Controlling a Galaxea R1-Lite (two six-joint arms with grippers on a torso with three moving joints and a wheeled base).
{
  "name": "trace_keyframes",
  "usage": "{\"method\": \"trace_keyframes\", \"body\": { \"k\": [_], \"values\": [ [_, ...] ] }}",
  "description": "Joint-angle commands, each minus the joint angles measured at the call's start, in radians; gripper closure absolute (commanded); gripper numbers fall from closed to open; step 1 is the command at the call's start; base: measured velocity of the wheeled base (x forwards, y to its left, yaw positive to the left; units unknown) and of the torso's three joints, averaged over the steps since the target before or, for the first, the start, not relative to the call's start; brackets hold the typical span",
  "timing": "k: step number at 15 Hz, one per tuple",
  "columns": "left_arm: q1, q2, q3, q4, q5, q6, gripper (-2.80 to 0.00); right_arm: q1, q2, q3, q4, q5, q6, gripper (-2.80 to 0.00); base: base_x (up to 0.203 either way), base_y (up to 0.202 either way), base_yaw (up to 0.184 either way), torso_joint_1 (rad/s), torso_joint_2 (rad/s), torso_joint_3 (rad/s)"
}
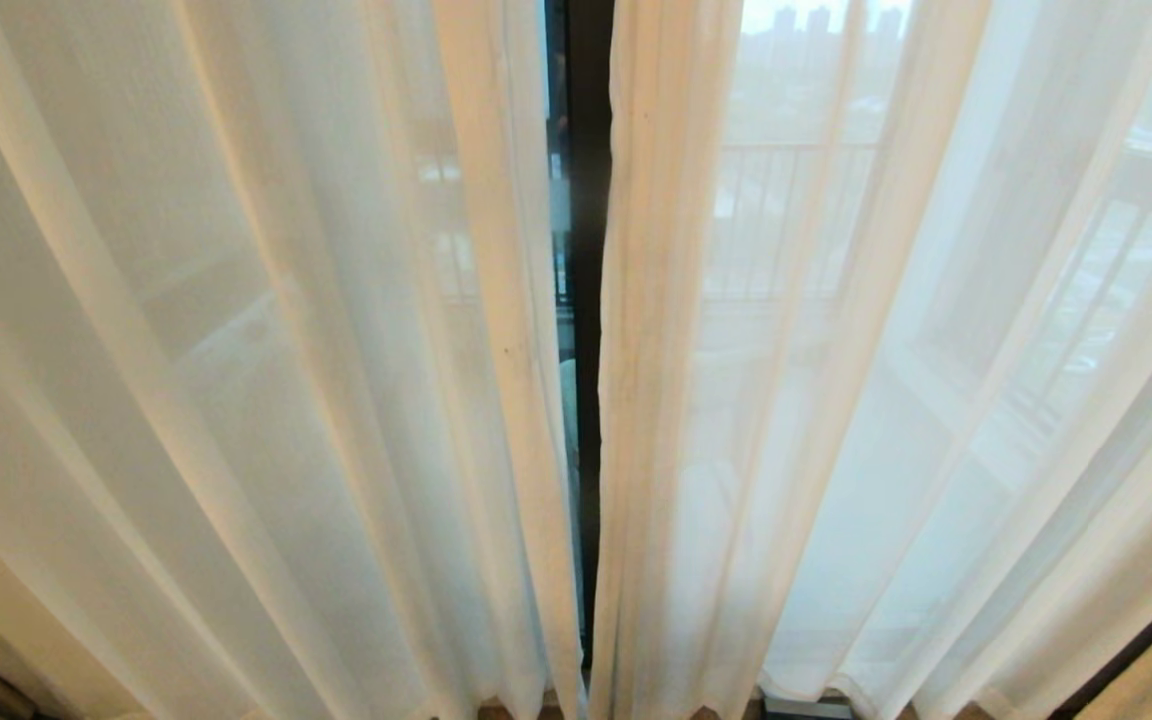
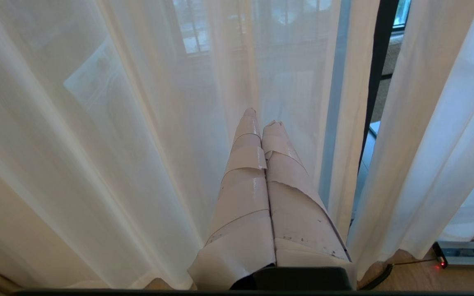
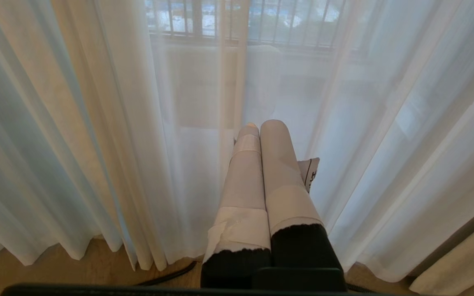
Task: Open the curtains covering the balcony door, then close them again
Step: Pull the outer curtains open on both sides
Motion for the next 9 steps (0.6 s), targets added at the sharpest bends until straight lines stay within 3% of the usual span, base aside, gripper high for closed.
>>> {"method": "trace_keyframes", "body": {
  "k": [1,4,9],
  "values": [
    [0.0,-0.001,0.0,-0.001,0.0,-0.002,0.0,0.0,0.001,0.0,0.0,0.001,-0.001,0.0,0.0,0.0,0.0,0.0,0.0,0.0],
    [0.0,-0.001,0.0,-0.009,0.001,-0.002,0.0,0.0,0.001,0.0,0.0,0.001,-0.001,0.0,0.0,0.0,0.0,0.0,0.0,0.0],
    [0.0,-0.001,-0.068,-0.238,-0.023,0.041,0.0,0.0,0.001,0.0,0.0,0.001,-0.001,0.0,0.0,0.0,0.0,0.0,0.0,0.0]
  ]
}}
